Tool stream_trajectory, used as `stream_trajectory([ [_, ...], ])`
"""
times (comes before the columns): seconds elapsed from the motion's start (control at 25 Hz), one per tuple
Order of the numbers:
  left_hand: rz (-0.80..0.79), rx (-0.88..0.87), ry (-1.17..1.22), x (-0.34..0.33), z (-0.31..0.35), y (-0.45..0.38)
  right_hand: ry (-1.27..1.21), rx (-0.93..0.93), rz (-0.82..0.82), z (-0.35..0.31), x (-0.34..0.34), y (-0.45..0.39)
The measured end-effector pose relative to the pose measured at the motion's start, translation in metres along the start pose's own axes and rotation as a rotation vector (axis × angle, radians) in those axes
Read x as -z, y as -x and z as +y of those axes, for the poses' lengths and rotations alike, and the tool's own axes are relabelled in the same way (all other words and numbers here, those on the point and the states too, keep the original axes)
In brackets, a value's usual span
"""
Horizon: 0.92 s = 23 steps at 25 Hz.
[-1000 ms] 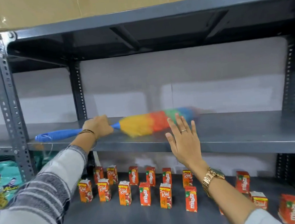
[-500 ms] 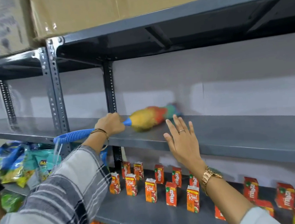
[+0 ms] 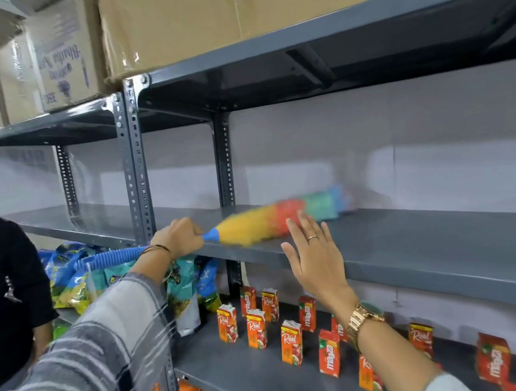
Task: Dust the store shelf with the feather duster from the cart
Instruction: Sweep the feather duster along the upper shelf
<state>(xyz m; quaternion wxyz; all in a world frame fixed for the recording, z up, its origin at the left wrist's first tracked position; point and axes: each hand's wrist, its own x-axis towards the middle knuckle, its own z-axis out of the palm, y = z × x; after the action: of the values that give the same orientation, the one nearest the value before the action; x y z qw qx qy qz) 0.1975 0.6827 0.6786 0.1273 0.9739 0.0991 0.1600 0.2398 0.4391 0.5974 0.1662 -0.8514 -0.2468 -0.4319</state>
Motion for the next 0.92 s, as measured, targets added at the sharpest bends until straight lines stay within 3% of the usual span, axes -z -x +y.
stream_trajectory([
  [0.2, 0.198, 0.146, -0.152, -0.001, 0.009, 0.002, 0.042, -0.041, -0.008, 0.0, -0.005, -0.002],
  [0.4, 0.108, 0.216, -0.129, -0.004, -0.011, 0.007, 0.069, -0.016, 0.007, 0.001, -0.005, 0.0],
  [0.52, 0.229, 0.276, -0.189, -0.01, 0.014, 0.011, 0.069, 0.0, 0.003, 0.002, -0.005, 0.002],
  [0.6, 0.265, 0.249, -0.134, -0.006, 0.025, 0.01, 0.066, 0.008, 0.009, 0.002, -0.004, 0.003],
  [0.76, 0.095, 0.225, -0.105, -0.013, 0.01, 0.027, 0.036, 0.015, 0.009, 0.003, -0.002, 0.005],
  [0.92, 0.232, 0.092, -0.208, -0.009, 0.051, 0.029, 0.021, 0.036, -0.005, 0.004, 0.003, 0.009],
])
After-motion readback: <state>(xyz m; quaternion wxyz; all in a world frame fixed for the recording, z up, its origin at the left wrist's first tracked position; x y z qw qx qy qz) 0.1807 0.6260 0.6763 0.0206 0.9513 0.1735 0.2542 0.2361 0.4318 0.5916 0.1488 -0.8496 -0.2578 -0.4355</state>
